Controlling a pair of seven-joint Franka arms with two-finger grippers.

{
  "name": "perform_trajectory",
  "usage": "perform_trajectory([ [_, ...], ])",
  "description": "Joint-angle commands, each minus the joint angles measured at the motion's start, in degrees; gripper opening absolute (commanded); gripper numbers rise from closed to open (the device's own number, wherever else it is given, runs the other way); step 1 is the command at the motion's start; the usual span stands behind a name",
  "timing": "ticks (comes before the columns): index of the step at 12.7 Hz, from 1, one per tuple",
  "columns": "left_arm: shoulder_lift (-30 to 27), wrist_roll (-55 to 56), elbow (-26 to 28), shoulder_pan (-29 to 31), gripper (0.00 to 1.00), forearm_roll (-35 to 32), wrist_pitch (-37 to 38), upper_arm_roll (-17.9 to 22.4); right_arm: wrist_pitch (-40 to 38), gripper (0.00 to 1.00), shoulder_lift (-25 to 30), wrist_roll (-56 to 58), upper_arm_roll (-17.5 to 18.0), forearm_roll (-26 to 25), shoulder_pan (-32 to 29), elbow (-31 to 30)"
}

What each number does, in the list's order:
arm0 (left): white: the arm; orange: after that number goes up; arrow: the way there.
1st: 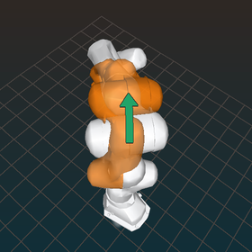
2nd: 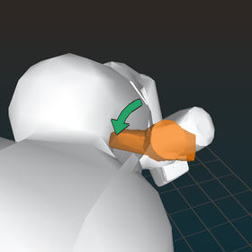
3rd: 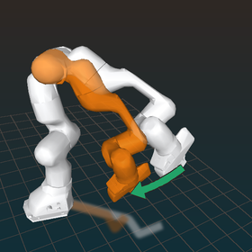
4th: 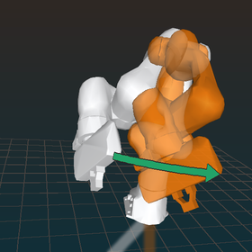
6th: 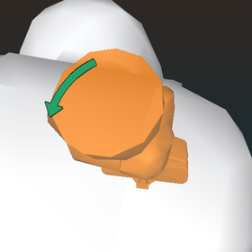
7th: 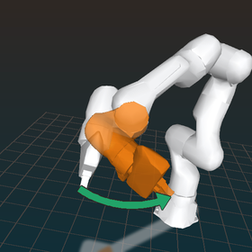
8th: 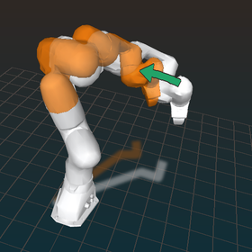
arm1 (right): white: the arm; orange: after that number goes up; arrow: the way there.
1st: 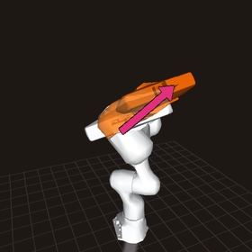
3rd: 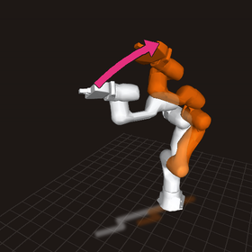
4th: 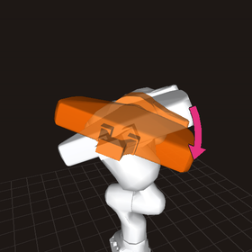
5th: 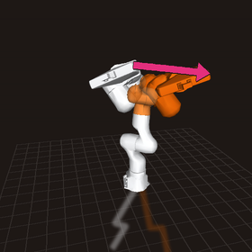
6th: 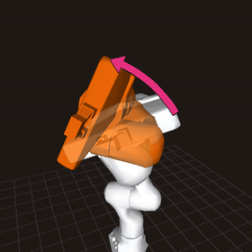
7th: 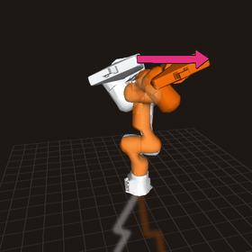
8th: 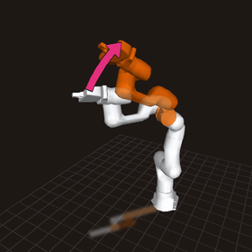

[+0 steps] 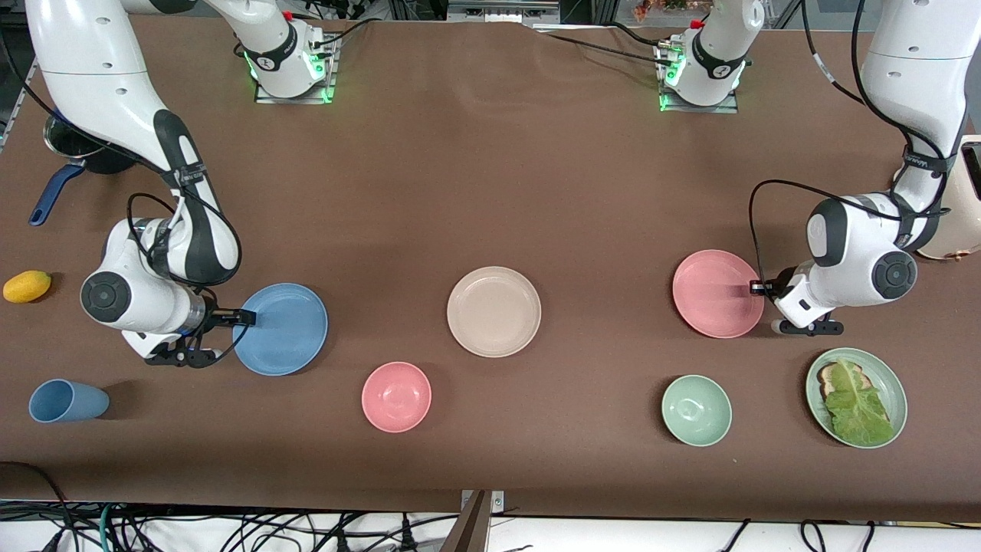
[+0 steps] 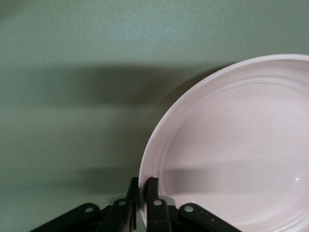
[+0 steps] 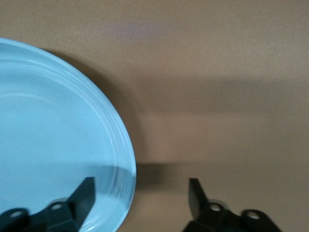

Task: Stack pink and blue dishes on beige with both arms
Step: 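Grasp the pink plate rim with the left gripper and carry it toward the beige plate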

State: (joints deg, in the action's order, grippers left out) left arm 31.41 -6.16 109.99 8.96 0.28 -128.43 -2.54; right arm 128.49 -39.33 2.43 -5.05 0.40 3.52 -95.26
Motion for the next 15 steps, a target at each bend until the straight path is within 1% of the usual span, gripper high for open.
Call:
perform_trajectory([
  [1,-1.1,5.9,-0.7,-2.8,0.00,-0.2,2.9,0.0,0.8,0.68,0.3,1.0,0.5,1.0,-0.5,-0.8],
  [2,-2.1,8.2,-1.7,-3.8,0.00,0.3,6.1,-0.4,0.8,0.65,0.2,1.0,0.5,1.7,-0.5,-0.9],
  [3,-2.5,11.8,-4.0,-4.6,0.00,1.0,10.0,-1.8,0.8,0.64,0.0,1.0,0.5,2.1,-0.5,-0.9],
  [5,-2.5,19.1,-10.6,-4.8,0.00,1.5,19.7,-6.5,0.8,0.52,-0.1,1.1,0.5,2.2,-0.5,-0.9],
  [6,-2.5,22.9,-13.8,-4.8,0.00,2.1,23.2,-8.9,0.8,0.46,-0.2,1.1,0.5,2.2,-0.5,-0.9],
  [7,-2.5,26.6,-15.7,-4.9,0.00,4.3,24.2,-11.2,0.8,0.39,-0.2,1.1,0.5,2.2,-0.5,-0.9],
  [9,-1.6,33.3,-17.2,-5.5,0.00,6.4,23.8,-15.4,0.7,0.21,-0.1,1.1,0.5,2.2,-0.5,-0.8],
  [10,-0.4,36.3,-19.1,-7.4,0.00,6.6,23.8,-16.2,0.7,0.12,-0.2,1.1,0.6,2.2,-0.5,-0.8],
  [11,0.9,39.3,-20.9,-10.2,0.00,6.7,23.7,-16.2,0.7,0.07,-0.2,1.1,0.5,2.2,-0.5,-0.8],
  [13,5.1,42.5,-24.7,-14.7,0.00,6.3,21.7,-16.2,0.6,0.00,-0.1,1.1,0.5,2.2,-0.5,-0.8],
  [15,7.3,45.6,-26.2,-19.1,0.00,5.6,17.3,-15.7,0.4,0.00,-0.1,1.2,0.5,2.1,-0.5,-0.6],
])
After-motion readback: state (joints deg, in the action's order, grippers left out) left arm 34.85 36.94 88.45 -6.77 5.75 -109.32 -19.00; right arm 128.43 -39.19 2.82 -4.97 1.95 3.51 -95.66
